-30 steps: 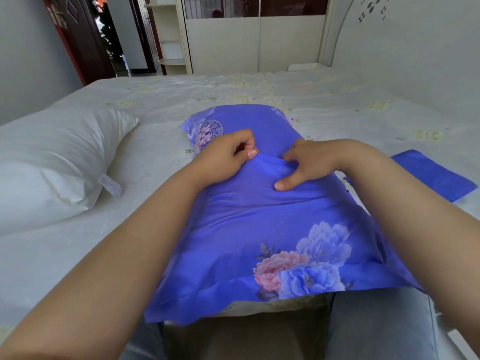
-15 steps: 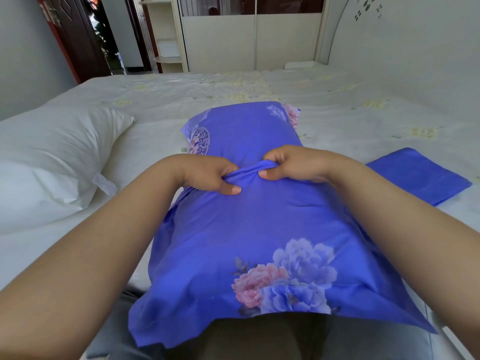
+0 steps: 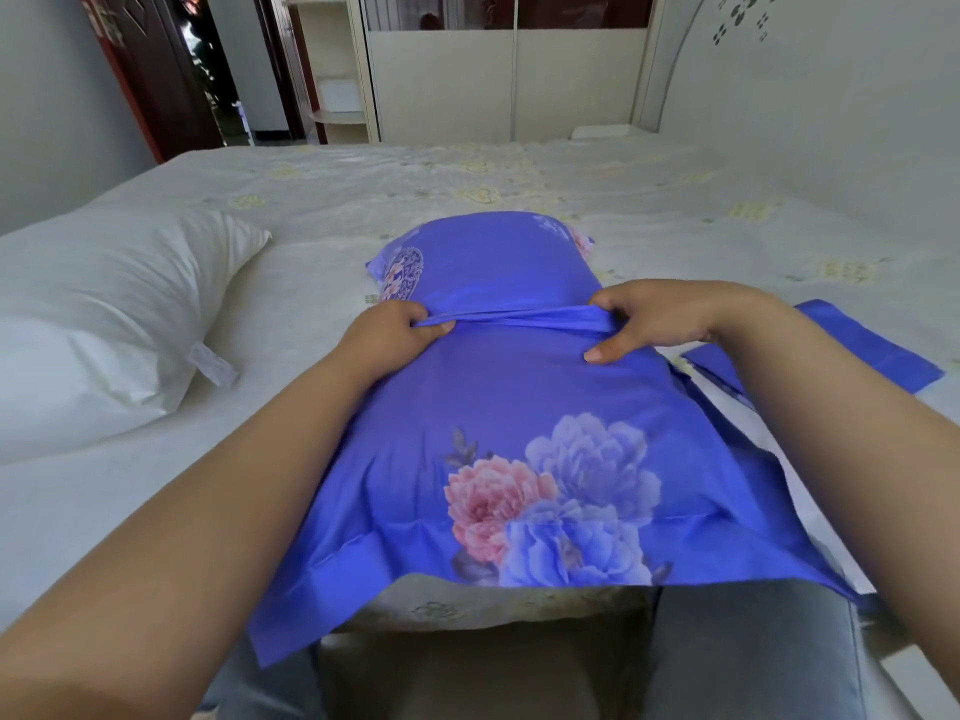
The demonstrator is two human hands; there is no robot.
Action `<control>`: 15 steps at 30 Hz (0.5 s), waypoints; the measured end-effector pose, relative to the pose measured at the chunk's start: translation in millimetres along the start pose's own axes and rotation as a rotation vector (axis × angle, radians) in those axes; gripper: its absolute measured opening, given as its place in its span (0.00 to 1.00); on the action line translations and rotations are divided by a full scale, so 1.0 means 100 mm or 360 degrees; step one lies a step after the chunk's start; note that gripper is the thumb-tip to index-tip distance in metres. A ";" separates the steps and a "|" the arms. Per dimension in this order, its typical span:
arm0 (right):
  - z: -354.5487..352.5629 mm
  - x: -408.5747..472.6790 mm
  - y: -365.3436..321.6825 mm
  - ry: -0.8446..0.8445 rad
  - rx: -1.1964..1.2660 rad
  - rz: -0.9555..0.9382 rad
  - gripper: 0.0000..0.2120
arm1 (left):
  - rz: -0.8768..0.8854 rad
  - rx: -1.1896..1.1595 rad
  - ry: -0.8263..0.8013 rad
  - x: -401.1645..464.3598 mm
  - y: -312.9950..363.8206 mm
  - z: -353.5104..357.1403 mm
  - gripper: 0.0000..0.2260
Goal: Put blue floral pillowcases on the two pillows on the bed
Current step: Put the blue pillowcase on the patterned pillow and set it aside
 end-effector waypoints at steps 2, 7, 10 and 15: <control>0.05 0.16 0.04 0.0316 -0.0035 0.0046 0.15 | 0.0051 -0.0700 -0.0441 -0.07 -0.05 -0.08 0.17; 0.29 0.46 0.11 0.0975 -0.0061 0.0113 0.14 | 0.0226 -0.0901 -0.1019 -0.22 -0.12 -0.20 0.01; 0.31 0.48 0.09 0.1013 -0.0242 0.0123 0.15 | 0.0202 -0.0184 -0.0414 -0.07 -0.11 -0.15 0.08; 0.42 0.32 -0.04 0.0919 -0.0767 0.0101 0.19 | 0.0127 0.0574 0.0555 0.13 -0.16 -0.01 0.07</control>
Point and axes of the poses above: each hand's wrist, its own x-axis towards the middle knuckle, its own z-axis out of the palm, y = z × x, the point moved 1 cm from there along x, towards the middle knuckle, and after that the axes turned 11 degrees about -y, right-handed, at the moved point
